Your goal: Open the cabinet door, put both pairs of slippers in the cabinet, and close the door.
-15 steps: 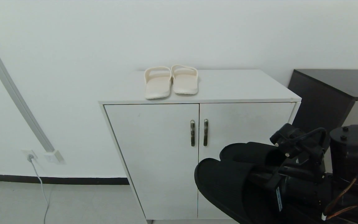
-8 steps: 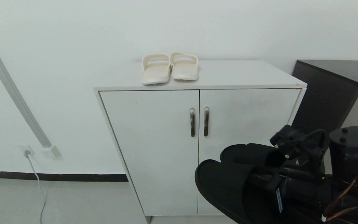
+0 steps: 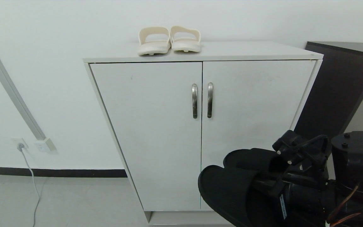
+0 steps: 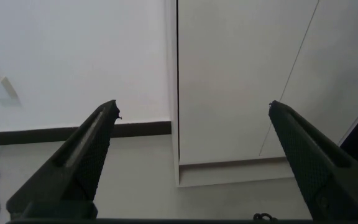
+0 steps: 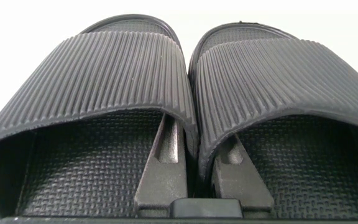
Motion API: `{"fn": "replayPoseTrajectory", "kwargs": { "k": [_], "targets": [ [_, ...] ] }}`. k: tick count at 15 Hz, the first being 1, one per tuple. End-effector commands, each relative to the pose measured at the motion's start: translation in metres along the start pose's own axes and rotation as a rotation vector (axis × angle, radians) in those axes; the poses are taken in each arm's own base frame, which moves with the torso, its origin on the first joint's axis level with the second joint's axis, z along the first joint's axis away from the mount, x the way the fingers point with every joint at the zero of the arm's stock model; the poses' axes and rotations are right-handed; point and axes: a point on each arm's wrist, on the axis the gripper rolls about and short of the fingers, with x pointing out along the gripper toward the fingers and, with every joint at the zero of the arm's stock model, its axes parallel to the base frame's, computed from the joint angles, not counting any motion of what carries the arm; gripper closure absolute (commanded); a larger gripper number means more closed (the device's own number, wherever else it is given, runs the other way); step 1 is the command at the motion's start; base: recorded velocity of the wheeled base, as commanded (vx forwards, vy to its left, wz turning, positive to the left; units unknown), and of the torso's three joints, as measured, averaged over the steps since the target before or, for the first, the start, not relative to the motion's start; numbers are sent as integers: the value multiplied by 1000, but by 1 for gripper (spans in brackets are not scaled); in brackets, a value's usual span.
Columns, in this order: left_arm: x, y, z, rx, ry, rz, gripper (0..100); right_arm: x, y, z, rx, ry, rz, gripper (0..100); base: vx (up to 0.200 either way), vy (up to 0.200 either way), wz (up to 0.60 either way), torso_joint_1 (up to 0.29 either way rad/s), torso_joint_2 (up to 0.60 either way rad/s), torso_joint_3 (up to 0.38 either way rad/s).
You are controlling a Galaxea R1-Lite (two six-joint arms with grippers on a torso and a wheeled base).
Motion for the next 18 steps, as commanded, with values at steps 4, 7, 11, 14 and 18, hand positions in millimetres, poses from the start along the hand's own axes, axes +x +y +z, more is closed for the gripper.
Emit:
{"fn": "replayPoseTrajectory", "kwargs": {
  "k": [4,7,11,14,18],
  "targets": [
    [2,0,1,-3,26,-8,0,-1,2,-3,-5,10,9,100,0,0,0,-1,38,29],
    [-1,1,27,-24,-32,-32,0,0,3,-4,-4,13,12,100,0,0,0,0,0,0],
    [26,0,89,-137,64,-141,0,-1,3,-6,-5,16,12,100,0,0,0,0,0,0],
    [70,-5,97,-145,168,-305,0,-3,3,-5,-4,10,12,100,0,0,0,0,0,0],
    [100,-15,108,-143,150,-555,0,-2,3,-6,-5,15,15,100,0,0,0,-2,146,79]
  ]
}}
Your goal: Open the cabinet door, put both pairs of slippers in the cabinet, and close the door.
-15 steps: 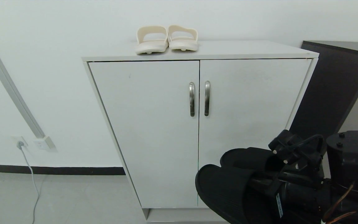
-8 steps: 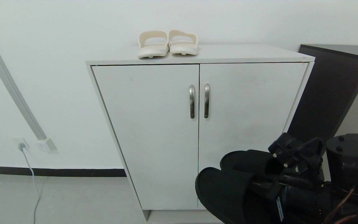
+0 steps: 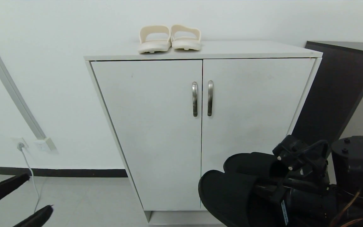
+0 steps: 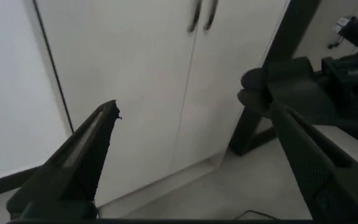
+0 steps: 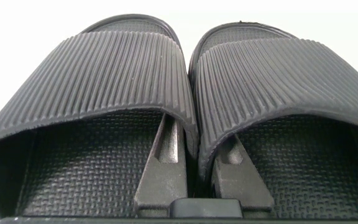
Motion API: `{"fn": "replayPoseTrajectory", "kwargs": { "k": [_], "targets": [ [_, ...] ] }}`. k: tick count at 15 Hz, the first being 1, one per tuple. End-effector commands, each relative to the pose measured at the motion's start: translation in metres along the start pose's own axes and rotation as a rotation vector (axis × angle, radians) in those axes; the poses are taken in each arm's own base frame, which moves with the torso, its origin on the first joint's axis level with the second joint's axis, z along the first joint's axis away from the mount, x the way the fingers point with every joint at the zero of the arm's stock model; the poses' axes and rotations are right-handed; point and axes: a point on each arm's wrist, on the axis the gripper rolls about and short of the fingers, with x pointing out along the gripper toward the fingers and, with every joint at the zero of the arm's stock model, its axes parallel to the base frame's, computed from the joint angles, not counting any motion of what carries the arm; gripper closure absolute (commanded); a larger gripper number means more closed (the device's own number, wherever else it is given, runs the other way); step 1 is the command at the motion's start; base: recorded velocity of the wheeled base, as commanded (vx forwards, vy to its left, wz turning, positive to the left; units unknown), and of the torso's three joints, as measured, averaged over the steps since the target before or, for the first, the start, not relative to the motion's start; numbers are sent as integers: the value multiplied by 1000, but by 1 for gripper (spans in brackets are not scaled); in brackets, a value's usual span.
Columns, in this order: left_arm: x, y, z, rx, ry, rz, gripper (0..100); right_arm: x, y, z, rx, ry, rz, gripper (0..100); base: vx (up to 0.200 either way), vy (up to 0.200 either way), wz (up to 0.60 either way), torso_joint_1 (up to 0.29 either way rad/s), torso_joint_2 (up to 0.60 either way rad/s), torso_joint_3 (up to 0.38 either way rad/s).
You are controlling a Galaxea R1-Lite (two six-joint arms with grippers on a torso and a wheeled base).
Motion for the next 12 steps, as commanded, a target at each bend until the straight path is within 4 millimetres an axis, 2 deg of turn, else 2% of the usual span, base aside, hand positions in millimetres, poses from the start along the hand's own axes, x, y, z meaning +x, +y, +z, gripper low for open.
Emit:
{"fn": "replayPoseTrajectory", "kwargs": {
  "k": [1,4,9,12],
  "targets": [
    [32,8,-2,-39,110,-83,0,0,1,0,-1,2,3,100,0,0,0,2,95,36],
    [63,4,3,-30,120,-198,0,0,1,0,-1,-1,6,100,0,0,0,2,19,9],
    [106,-2,20,-20,127,-268,0,0,2,-1,-7,3,10,100,0,0,0,0,0,0],
    [137,-23,38,1,103,-332,0,0,4,0,-16,-2,9,100,0,0,0,0,0,0]
  ]
}}
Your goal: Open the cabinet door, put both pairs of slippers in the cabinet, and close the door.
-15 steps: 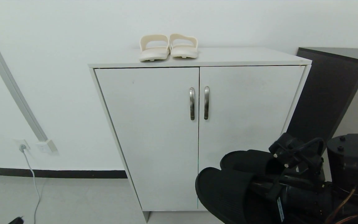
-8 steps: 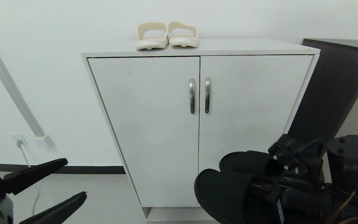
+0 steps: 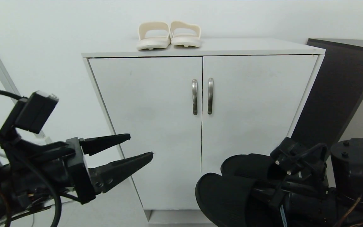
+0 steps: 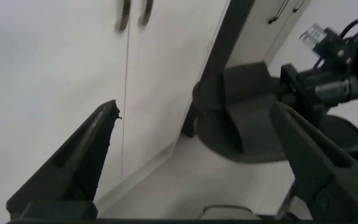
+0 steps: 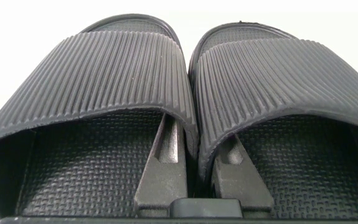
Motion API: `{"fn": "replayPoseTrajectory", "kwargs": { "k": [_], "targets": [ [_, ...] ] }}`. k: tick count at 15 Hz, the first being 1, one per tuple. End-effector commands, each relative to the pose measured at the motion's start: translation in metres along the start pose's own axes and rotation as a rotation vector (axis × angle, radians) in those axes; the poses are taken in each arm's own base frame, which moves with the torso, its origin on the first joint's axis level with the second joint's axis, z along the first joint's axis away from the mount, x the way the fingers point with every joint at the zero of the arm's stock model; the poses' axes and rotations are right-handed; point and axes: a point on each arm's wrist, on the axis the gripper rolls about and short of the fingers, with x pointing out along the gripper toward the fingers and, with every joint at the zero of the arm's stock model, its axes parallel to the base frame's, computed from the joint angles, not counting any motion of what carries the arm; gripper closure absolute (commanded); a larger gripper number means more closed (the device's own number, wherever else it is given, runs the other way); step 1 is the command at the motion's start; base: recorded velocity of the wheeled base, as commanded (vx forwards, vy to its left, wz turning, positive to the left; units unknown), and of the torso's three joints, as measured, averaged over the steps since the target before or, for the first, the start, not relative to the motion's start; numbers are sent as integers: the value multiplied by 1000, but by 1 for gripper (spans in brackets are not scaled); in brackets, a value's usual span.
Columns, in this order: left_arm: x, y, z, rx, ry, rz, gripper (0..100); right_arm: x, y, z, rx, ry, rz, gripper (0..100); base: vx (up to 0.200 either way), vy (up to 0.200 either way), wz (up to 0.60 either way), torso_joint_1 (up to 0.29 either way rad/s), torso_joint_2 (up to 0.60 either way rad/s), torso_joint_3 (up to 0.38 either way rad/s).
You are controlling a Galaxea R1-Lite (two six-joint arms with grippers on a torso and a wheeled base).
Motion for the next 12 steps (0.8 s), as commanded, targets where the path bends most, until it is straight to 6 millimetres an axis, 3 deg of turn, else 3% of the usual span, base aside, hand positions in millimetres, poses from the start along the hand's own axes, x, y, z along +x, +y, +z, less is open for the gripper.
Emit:
{"fn": "replayPoseTrajectory", "kwargs": {
  "k": [1,4,6,10,12],
  "targets": [
    [30,-3,6,-3,26,-46,0,-1,1,0,-1,-4,7,100,0,0,0,0,0,0],
    [71,-12,15,-7,41,-124,0,-2,1,1,1,-12,12,100,0,0,0,0,0,0],
    [92,-22,36,-114,-5,-170,0,2,1,0,9,-4,12,100,0,0,0,0,0,0],
    [129,-21,50,-176,-22,-201,0,5,1,-5,5,17,9,100,0,0,0,0,0,0],
    [136,-23,51,-187,-13,-242,0,8,1,-6,1,28,11,100,0,0,0,0,0,0]
  ]
}}
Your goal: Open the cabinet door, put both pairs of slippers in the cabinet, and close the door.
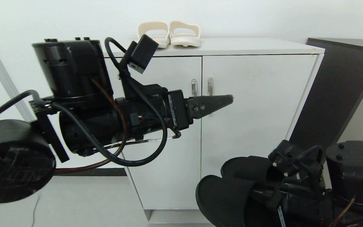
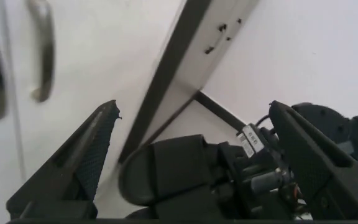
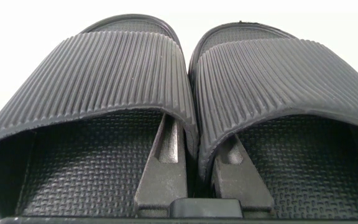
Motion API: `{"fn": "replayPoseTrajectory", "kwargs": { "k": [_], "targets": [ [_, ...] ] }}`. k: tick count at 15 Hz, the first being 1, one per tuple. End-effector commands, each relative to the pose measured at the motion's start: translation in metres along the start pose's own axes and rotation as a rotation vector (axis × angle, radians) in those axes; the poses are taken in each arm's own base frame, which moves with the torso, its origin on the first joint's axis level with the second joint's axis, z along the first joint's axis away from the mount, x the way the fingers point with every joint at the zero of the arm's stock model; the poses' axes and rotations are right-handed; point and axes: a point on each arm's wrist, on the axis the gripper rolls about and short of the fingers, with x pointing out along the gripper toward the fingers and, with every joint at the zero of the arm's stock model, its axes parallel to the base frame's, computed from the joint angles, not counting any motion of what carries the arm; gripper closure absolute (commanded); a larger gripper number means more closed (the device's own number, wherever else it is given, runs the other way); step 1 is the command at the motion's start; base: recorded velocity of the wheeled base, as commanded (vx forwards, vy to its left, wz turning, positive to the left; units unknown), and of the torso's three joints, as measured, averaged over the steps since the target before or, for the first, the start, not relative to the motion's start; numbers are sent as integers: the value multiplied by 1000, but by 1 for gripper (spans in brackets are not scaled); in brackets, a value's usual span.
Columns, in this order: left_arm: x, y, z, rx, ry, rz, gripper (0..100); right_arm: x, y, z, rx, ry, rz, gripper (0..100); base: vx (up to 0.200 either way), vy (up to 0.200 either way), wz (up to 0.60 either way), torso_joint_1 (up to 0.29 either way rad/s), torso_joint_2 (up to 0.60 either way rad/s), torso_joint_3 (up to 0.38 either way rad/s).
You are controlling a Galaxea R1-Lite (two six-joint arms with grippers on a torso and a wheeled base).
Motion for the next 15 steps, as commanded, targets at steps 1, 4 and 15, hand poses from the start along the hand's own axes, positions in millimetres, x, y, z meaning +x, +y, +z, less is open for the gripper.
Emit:
{"fn": "replayPoseTrajectory", "kwargs": {
  "k": [1,4,15],
  "targets": [
    [29,12,-8,-32,47,-55,0,4,0,-1,0,11,0,100,0,0,0,0,0,0],
    [46,22,-11,-68,47,-51,0,8,1,-4,-1,29,2,100,0,0,0,0,0,0],
    [63,50,-5,-40,-39,116,0,9,1,-3,-6,21,1,100,0,0,0,0,0,0]
  ]
}}
